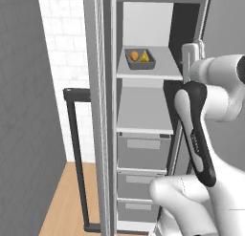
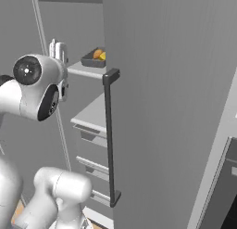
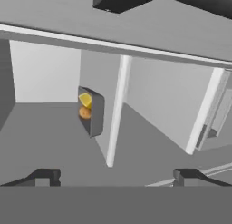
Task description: Take the meat container that has the fish and place it on the second highest rack of the freezer. Then take the vegetable container that has the potato and lemon wedge and place it on the highest rack of the freezer.
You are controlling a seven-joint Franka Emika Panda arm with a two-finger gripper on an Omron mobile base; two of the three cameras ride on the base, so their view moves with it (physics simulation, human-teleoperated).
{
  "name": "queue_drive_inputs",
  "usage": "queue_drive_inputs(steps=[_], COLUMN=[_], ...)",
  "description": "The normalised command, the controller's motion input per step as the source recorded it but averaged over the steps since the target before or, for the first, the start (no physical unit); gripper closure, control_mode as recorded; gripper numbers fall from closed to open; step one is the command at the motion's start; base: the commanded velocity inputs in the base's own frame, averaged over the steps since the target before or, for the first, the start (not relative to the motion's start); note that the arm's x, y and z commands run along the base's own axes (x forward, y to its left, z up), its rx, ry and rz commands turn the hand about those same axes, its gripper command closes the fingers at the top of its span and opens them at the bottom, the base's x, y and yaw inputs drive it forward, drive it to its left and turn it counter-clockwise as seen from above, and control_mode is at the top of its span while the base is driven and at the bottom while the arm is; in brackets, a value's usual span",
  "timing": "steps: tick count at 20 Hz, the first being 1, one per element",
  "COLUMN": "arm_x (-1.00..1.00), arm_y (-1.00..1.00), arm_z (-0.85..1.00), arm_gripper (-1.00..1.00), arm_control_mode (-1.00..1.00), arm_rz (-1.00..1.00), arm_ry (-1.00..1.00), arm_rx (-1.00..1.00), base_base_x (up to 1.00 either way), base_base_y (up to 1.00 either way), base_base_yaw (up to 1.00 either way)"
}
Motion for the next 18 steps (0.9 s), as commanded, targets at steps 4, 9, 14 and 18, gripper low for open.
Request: queue_drive_inputs(steps=[4,9,14,18], arm_x=[-1.00,-1.00,-1.00,0.00], arm_y=[0.00,0.00,-0.16,0.00], arm_z=[-0.12,-0.15,-0.06,0.00], arm_gripper=[-1.00,-1.00,-1.00,-1.00], arm_control_mode=[-1.00,-1.00,-1.00,1.00], arm_rz=[0.03,0.01,0.00,0.00], arm_ry=[0.02,0.00,0.00,0.00], arm_rx=[-0.09,-0.10,-0.05,0.00], base_base_x=[0.00,0.00,0.00,-1.00], base_base_y=[0.00,0.00,0.00,-0.78], base_base_yaw=[0.00,0.00,0.00,-0.05])
